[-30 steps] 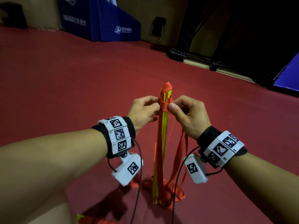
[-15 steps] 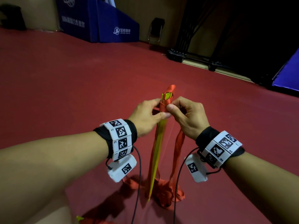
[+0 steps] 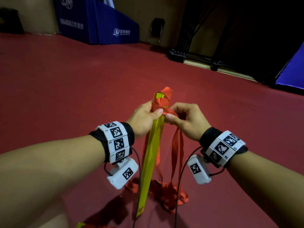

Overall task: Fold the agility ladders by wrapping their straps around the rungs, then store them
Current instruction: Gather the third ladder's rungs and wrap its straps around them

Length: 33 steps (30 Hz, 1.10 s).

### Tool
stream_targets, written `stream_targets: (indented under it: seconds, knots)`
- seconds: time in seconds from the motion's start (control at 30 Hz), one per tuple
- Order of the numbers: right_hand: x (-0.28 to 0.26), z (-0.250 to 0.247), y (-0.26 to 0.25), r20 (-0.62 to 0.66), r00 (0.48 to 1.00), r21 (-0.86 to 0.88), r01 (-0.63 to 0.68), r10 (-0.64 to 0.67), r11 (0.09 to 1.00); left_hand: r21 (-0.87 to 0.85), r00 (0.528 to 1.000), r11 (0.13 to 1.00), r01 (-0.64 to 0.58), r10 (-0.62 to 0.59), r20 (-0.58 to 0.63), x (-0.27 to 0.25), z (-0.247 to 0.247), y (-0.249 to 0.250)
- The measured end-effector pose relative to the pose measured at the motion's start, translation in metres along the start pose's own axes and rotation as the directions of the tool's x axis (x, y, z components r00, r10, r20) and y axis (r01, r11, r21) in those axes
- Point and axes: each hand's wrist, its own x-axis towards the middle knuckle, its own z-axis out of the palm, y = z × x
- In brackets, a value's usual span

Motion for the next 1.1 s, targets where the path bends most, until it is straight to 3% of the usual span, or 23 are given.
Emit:
stream_targets:
  seconds: [0.17,0.63,0.83,1.1]
  knots:
    - [0.002,0.001,-0.001,0.029,0.999,0.089,-0.022,0.02,0.996,-0.175,1.0,0.985,0.0,0.001,0.008,-0.002,0.001,0.01]
    - [0.006,0.0,-0.002,-0.067,0.997,-0.274,0.024,-0.044,0.962,-0.077,0.987,0.996,-0.044,0.031,-0.159,0.008,-0.003,0.006]
    - [0.007,0.003,-0.001,-0.032,0.999,-0.262,0.032,-0.041,0.965,-0.069,0.992,0.996,-0.064,0.056,-0.116,0.009,-0.006,0.001]
    - [0.004,0.008,-0.006,-0.102,0.98,-0.179,0.151,-0.171,0.972,-0.135,0.993,0.99,-0.038,0.022,-0.115,0.006,-0.001,0.001]
